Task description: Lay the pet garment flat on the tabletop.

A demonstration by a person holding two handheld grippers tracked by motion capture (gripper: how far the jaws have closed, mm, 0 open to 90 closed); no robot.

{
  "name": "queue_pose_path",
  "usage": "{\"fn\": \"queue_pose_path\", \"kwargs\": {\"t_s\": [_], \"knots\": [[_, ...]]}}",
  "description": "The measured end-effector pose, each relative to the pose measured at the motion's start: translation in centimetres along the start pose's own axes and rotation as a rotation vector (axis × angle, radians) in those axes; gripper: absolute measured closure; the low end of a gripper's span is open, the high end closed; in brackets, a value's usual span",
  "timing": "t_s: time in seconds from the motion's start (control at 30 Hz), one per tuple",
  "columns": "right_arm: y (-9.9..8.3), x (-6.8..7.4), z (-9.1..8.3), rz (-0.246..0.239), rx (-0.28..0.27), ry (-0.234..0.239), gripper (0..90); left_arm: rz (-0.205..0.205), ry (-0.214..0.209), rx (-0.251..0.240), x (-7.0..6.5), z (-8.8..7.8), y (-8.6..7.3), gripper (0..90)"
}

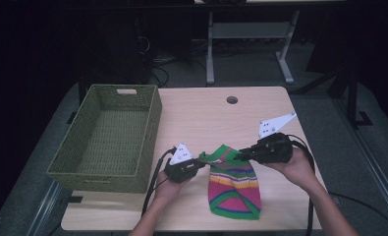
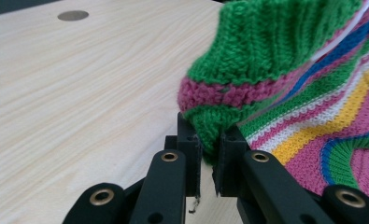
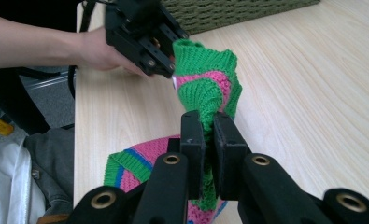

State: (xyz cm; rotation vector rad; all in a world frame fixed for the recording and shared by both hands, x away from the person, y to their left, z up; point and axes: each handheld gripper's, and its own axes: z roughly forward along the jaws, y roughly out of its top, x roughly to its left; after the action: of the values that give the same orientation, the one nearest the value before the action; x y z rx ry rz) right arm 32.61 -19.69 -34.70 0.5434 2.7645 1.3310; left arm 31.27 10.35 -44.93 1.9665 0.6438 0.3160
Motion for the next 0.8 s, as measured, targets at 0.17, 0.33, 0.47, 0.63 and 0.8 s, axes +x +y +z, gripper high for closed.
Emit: {"fn": "queue_pose_path", "kwargs": {"t_s": [0.17,0.33,0.47,0.63,0.8], "knots": [[-0.4,-0.6,0.0,0.025,0.009,-0.031,83.6,0.020,0.006,0.014,0.0,-0.7,0.9,83.4],[-0.8,-1.2,0.1,0.046,0.008,-0.056,83.7,0.043,0.055,0.065,0.1,-1.0,2.1,83.6],[-1.1,-1.6,0.3,0.052,0.021,-0.073,83.7,0.053,0.073,0.069,0.1,-0.9,2.8,83.6],[-1.8,-2.7,0.4,0.089,0.026,-0.088,83.6,0.076,0.088,0.110,0.1,-0.4,3.8,83.6],[-2.1,-3.3,0.5,0.101,0.029,-0.103,83.6,0.078,0.094,0.127,0.1,0.0,4.2,83.5]]}}
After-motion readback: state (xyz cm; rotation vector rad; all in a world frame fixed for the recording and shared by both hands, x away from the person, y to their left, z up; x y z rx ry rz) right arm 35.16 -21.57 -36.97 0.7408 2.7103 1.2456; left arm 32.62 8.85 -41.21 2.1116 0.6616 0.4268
